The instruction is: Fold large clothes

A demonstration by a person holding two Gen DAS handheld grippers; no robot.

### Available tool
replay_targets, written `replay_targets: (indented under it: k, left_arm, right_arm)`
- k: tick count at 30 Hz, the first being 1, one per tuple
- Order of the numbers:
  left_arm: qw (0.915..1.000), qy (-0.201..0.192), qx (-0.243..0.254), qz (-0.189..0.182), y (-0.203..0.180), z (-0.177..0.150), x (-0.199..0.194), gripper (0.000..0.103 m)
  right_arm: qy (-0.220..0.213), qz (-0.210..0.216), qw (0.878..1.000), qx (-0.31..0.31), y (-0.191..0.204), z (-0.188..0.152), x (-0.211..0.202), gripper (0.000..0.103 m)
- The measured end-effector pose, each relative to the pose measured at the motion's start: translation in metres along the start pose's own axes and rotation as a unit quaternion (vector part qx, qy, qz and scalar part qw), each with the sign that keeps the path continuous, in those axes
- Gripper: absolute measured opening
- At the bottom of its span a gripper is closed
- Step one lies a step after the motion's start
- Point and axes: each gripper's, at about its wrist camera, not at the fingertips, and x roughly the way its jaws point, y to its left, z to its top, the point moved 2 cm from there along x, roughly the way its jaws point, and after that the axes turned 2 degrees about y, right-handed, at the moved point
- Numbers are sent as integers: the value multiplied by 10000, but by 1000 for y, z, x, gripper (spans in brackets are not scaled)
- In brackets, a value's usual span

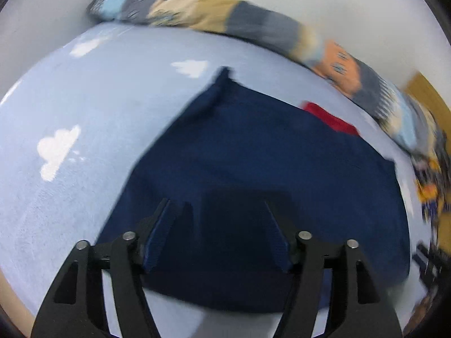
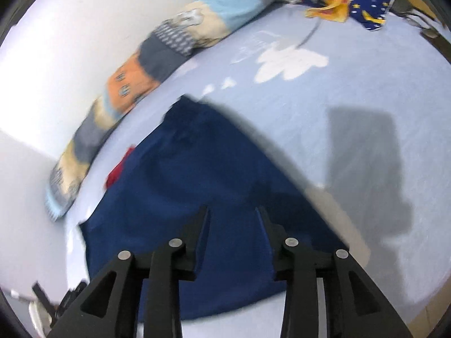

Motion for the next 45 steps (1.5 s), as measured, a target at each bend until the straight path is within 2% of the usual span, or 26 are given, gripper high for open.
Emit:
replay_targets:
  k: [1,2,4,6,8,10,15,18,23,27,30,33,36,38,41,45]
  left_arm:
    - [9999,-40,129,1,-1,-7,-5,79]
    - [9996,-47,273,29,-7,-15,-7,81]
    - [9991,23,410,68,-7,-31,-9,81]
    - [9988,259,395,112,-2,-44,-8,81]
    - [9985,392,370,80,1,-43,-2,81]
    - [9983,297,458,226,-3,-41,-2,81]
    - [9968,376,646,297,-25,-42,13,81]
    - [9955,399,835,178,-39,-43,18,81]
    - [9914,351,1240,212,-58,-44,22,81]
    - [9904,397,1314,180,-63,-44,25,81]
    - [9911,399,1264,113,-63,-43,24,81]
    - [9910,394,1279,79,-63,-43,23,81]
    - [9911,366,1274,82,-63,-41,23,81]
    - [9916,375,1235,90,-61,-40,24,81]
    - [9921,410,1184,56,-61,-40,26,81]
    - [9911,439,1251,71,-64,-42,27,81]
  right_arm:
    - [31,10,10000,-91,-2,-7,-7,43]
    - [48,-13,9999,-143,-7,-14,-13,47]
    - [88,-97,9998,-172,-2,-19,-9,48]
    - [111,-149,9997,-153,1,-17,-4,48]
    - [59,-226,9996,-163,-4,-14,-7,48]
    - [37,-253,9995,-171,-6,-14,-11,48]
    - [497,127,9984,-243,4,-21,6,50]
    - [601,23,9974,-391,11,-21,12,50]
    - [436,-67,9979,-467,13,-15,10,50]
    - [351,55,9994,-19,-8,-5,4,50]
    - [159,-129,9995,222,-30,5,-2,50]
    - [-80,-501,9978,435,-61,18,-13,52]
    - [-93,-542,9969,571,-78,20,-17,53]
    - [17,-392,9972,638,-81,15,-15,53]
    - [344,103,9959,830,-80,0,-9,53]
    - [624,682,9880,1237,-80,-25,-3,58]
